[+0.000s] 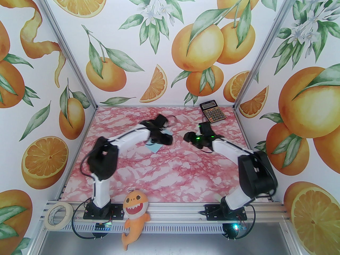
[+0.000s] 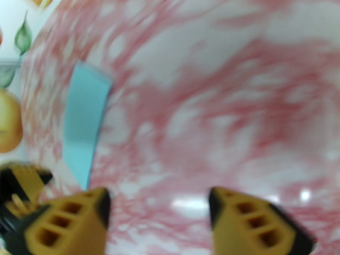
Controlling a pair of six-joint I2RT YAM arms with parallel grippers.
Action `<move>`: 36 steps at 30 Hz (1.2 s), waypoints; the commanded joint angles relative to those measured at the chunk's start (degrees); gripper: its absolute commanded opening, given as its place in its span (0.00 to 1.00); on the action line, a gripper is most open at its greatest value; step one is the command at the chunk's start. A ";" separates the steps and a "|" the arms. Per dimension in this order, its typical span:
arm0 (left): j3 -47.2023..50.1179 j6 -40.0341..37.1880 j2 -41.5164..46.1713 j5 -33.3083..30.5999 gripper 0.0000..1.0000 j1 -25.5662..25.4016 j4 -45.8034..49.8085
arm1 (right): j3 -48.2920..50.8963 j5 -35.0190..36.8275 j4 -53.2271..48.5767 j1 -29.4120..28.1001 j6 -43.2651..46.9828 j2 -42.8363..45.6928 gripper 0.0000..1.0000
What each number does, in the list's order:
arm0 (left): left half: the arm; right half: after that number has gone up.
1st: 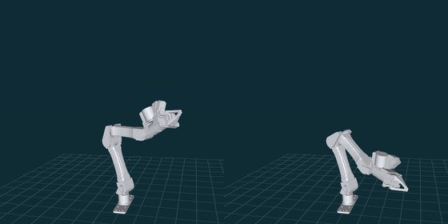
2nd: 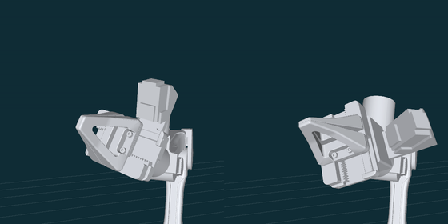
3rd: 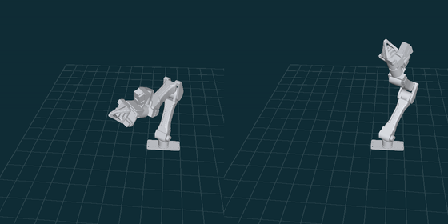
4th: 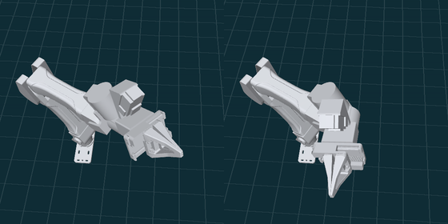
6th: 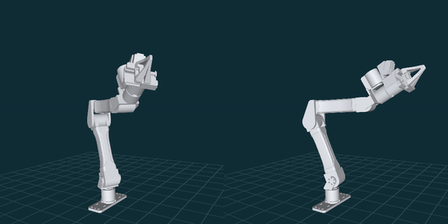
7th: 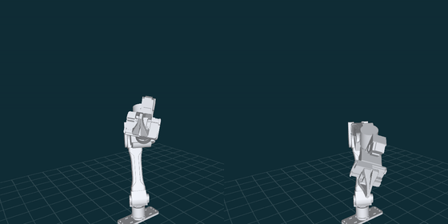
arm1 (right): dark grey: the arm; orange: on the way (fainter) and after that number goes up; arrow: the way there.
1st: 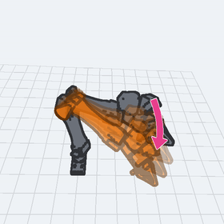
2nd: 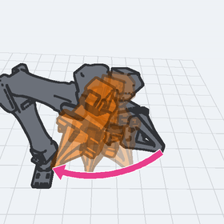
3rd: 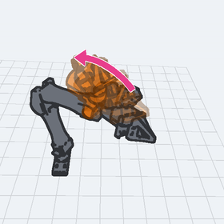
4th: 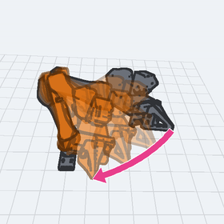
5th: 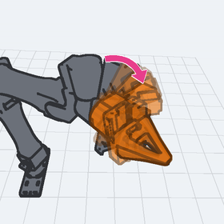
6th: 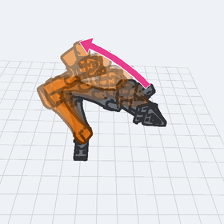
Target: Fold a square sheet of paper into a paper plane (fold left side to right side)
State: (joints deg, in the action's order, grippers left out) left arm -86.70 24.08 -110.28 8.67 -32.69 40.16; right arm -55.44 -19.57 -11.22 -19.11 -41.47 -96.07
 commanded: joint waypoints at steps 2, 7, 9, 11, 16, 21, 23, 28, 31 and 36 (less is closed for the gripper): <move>4.95 0.92 3.77 1.25 0.78 5.16 -3.09 | -4.52 -5.18 6.59 -6.01 -4.67 -5.62 0.24; 10.65 1.65 4.75 0.30 0.78 11.11 -5.53 | -10.43 -7.01 10.77 -11.76 -9.84 -13.66 0.12; 11.32 1.57 4.71 0.39 0.78 12.36 -5.69 | -13.04 -6.36 10.94 -13.70 -11.09 -17.09 0.10; 11.89 1.66 5.24 0.08 0.79 12.79 -6.38 | -15.09 -6.27 11.14 -14.87 -12.12 -19.75 0.08; 12.66 2.77 5.59 0.50 0.79 12.91 -7.60 | -18.80 -5.74 9.67 -15.84 -12.54 -25.61 0.06; 13.30 3.17 5.76 1.18 0.79 12.89 -7.82 | -20.17 -5.32 4.87 -14.96 -8.46 -27.34 0.05; 13.79 3.34 5.95 1.55 0.79 12.82 -8.14 | -20.16 -5.74 2.81 -13.67 -6.86 -27.58 0.05; 14.53 4.58 5.43 4.68 0.80 12.48 -9.60 | -19.52 -6.14 -1.34 -10.27 -1.59 -26.58 0.05; 15.36 6.13 4.61 6.96 0.80 11.74 -11.12 | -20.05 -6.50 -3.85 -9.26 1.08 -26.36 0.05; 15.64 8.74 2.01 9.35 0.80 10.37 -13.29 | -20.43 -7.06 -5.48 -9.26 3.41 -26.35 0.05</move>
State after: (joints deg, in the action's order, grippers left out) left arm -71.59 30.55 -107.15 15.14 -21.58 30.11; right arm -76.12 -28.34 -10.44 -28.45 -41.41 -121.95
